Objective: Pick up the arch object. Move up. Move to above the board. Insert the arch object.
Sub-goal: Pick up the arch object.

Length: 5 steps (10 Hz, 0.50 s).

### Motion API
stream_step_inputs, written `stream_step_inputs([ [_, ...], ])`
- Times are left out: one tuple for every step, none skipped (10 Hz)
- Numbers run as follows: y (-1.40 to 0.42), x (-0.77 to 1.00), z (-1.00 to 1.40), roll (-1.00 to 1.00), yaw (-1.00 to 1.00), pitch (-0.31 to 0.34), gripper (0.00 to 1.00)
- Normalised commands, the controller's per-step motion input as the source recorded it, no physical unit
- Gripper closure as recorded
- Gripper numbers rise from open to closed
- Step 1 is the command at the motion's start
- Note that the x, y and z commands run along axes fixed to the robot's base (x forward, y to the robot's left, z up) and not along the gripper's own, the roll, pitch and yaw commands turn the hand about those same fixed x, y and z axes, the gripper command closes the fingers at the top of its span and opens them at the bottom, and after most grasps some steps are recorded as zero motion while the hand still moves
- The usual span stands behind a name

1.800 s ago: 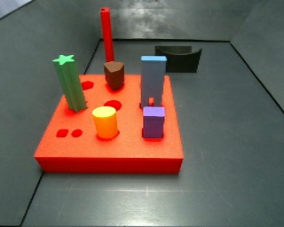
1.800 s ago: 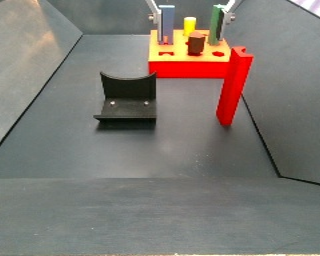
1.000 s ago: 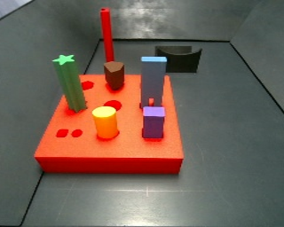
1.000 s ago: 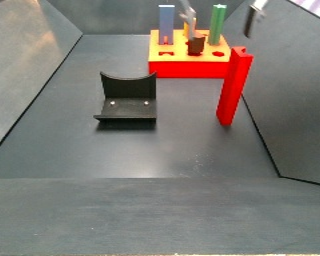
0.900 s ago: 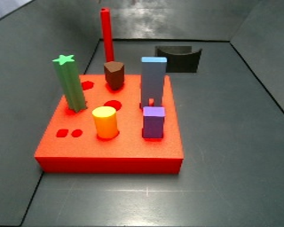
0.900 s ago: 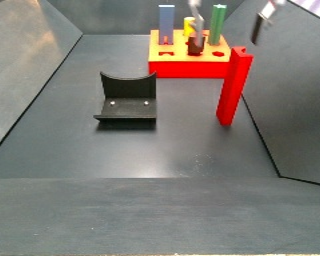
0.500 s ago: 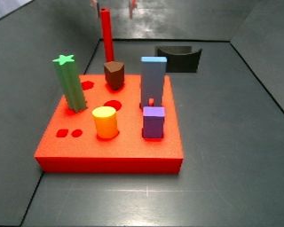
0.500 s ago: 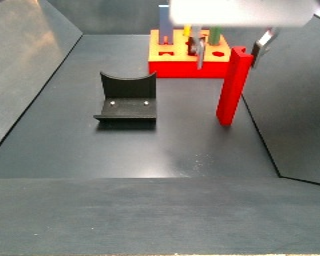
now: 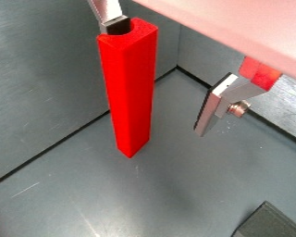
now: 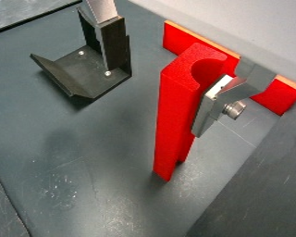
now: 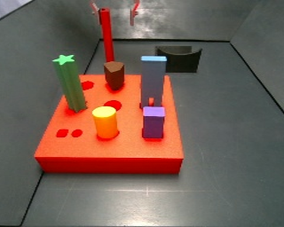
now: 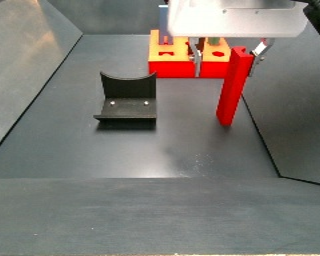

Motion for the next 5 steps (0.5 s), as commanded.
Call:
stream_step_inputs([
  [-0.12, 0.00, -0.02, 0.00, 0.08, -0.011, 0.00],
  [0.00, 0.00, 0.00, 0.00, 0.00, 0.000, 0.00],
  [0.00, 0.00, 0.00, 0.00, 0.00, 0.000, 1.00],
  [0.00, 0.00, 0.00, 0.00, 0.00, 0.000, 1.00],
  [0.00, 0.00, 0.00, 0.00, 0.00, 0.000, 1.00],
])
